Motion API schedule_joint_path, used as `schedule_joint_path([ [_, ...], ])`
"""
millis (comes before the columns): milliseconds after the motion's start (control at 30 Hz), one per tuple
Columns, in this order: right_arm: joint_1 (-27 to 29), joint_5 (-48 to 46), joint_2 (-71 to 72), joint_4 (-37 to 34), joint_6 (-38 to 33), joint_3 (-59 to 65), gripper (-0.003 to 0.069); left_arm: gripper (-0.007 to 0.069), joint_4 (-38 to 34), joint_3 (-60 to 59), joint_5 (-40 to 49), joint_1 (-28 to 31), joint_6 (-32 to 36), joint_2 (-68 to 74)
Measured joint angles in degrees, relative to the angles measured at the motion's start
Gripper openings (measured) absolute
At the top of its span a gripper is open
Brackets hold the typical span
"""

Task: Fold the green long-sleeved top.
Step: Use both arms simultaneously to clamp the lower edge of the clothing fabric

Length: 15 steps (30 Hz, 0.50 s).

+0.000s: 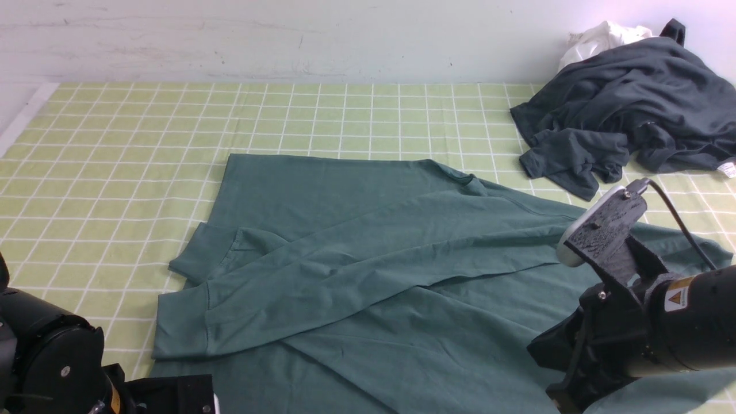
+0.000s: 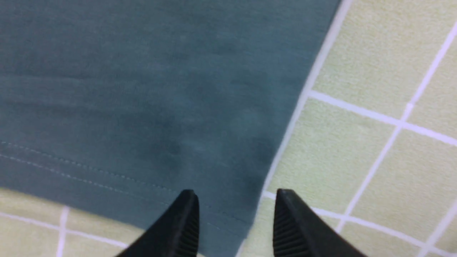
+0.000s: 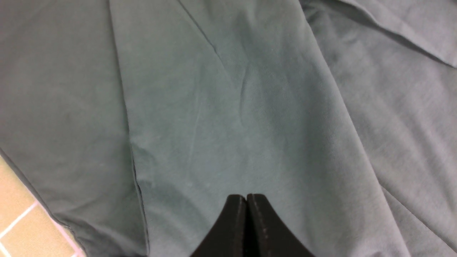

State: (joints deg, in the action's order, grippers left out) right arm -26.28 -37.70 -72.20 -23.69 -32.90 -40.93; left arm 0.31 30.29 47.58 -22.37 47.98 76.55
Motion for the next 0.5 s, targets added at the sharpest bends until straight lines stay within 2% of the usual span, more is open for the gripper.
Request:
schedule_joint_path([
  [200,0.00,-0.02,0.06,-0.18,0.00,0.00,-0.0011,0.0282,0.19,-1.70,-5.54,0.00,0.00,3.77],
  [333,0.00,-0.02,0.06,-0.37,0.00,0.00,-0.0011,0.0282,0.19,-1.70,-6.17,0.00,0.00,3.98],
  [433,0.00,-0.06,0.06,-0.37,0.00,0.00,-0.0011,0.0271,0.32,-1.70,-6.43,0.00,0.00,3.98],
  [500,0.00,-0.06,0.06,-0.37,0.00,0.00,-0.0011,0.0227,0.44,-1.70,-6.76,0.00,0.00,3.92],
])
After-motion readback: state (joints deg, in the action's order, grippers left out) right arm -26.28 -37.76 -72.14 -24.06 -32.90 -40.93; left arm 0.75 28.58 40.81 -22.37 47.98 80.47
